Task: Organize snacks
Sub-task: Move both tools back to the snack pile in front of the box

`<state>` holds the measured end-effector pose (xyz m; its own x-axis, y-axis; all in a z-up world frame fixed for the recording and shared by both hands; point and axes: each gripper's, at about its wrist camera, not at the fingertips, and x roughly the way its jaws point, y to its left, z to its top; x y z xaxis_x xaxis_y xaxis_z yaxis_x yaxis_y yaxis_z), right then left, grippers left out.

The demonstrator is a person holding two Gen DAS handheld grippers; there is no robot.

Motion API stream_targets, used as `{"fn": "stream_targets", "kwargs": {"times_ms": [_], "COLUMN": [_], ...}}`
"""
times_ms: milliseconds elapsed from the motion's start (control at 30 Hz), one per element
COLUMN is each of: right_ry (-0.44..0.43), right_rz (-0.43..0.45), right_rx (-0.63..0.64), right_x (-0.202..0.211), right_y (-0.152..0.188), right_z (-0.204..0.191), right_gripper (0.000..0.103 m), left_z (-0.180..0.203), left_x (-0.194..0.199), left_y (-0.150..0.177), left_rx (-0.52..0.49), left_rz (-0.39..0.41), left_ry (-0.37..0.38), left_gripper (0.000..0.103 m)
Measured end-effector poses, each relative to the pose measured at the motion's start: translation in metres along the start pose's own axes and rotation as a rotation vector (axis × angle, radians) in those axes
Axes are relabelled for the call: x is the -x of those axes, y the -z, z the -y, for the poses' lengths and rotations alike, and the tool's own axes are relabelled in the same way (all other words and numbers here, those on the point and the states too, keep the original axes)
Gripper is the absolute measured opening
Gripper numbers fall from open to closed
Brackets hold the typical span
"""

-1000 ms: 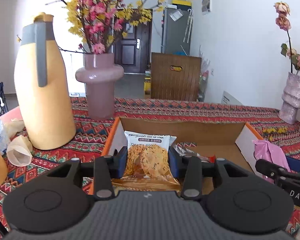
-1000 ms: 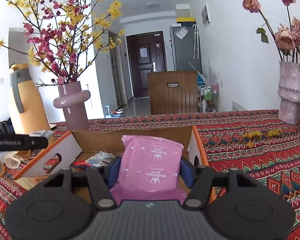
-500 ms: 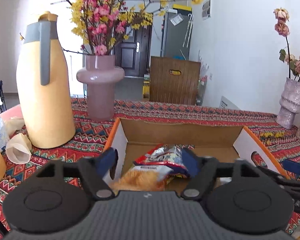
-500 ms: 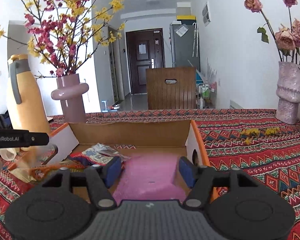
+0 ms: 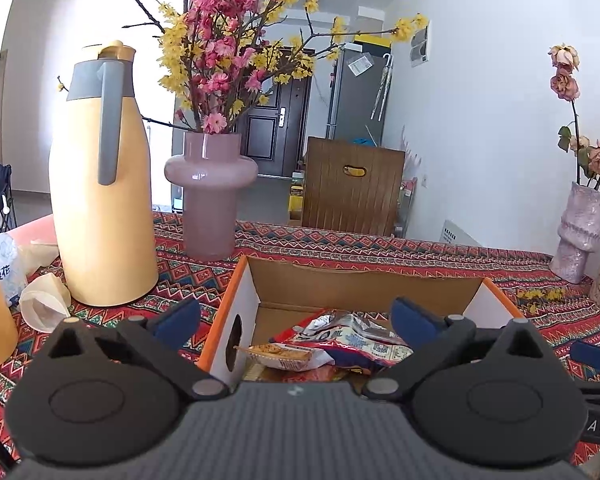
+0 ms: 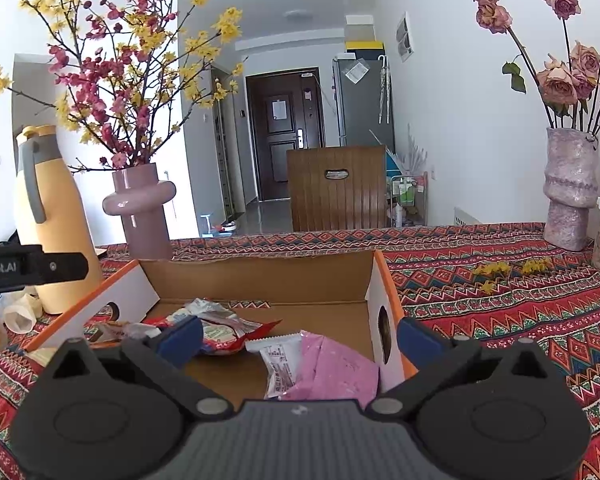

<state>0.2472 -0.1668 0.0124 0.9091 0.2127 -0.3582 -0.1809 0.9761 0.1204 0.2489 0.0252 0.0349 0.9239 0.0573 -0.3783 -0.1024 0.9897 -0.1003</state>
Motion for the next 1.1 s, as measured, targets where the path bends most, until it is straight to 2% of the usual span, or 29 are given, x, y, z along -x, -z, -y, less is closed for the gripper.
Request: {"fn": "stream_targets", "kwargs": {"times_ms": [367, 633, 1100], "right_ry": [0.031, 0.008, -0.028], "right_rz": [0.023, 0.052, 0.038], "right_rx": [-0.017, 0.004, 0.021], "right_x": [0.004, 0.036, 0.094], "right_y": [-0.005, -0.007, 0.016], "right_z": [0.003, -0.005, -0.017], "right_gripper": [0.103, 0.103, 0.103], "left_z": [0.001, 0.001, -0.005], "left_x": [0.02, 0.045, 0.098], "left_y": [-0.011, -0.01, 0.015], "left_rx": [0.008, -0.008, -0.018], "left_rz": [0.029, 0.033, 0.007], "left_ry": [-0.013, 0.007, 0.023], "left_gripper": [0.103, 0.103, 0.103]}}
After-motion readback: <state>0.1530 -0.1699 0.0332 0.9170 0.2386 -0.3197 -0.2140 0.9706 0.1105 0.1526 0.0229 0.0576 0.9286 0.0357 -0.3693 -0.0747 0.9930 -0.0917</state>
